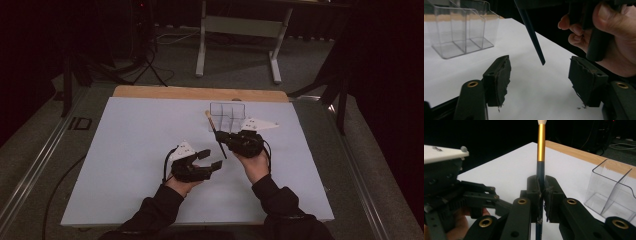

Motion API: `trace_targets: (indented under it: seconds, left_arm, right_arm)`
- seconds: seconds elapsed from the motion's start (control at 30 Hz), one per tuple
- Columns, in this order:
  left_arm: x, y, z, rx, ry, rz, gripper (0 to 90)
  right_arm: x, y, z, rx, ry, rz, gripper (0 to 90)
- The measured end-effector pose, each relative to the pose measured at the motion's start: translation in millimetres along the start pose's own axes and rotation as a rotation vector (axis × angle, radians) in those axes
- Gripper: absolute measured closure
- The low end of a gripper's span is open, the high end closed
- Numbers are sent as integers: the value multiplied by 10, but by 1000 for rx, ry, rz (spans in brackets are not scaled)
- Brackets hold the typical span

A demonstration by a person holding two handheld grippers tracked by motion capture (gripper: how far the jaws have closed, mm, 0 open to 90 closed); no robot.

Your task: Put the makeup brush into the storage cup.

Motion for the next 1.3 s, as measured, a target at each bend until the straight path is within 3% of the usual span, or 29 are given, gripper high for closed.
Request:
trace_targets:
  seconds: [0.2,0.37,0.63,0.73,0.97,1.3]
  left_arm:
    - [-22,100,11,4,-15,7,445]
    - [-18,191,-15,-19,-45,-1,516]
    - [-26,298,-58,-36,-116,3,730]
    - [-30,306,-65,-45,-116,1,797]
    - [-29,287,-115,-48,-173,-4,848]
    - [-52,263,-110,-69,-144,-11,854]
  right_arm:
    - [13,17,-9,-4,-2,-4,830]
    - [22,25,-12,-3,-1,-4,830]
    - [27,41,-30,-5,-11,-11,830]
    - [31,43,-26,-1,-16,-13,830]
    - [26,31,-31,1,-24,-9,830]
    - [8,19,-62,0,-40,-4,828]
Point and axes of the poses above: each handheld gripper's, and its own axes: y roughly forward along the jaws, x roughly out of its underside, z roughly to its right, the point moved 7 cm from there along y, roughly forward along the jaws, and after that the axes turned 10 degrees about y, right-handed, at the moved point
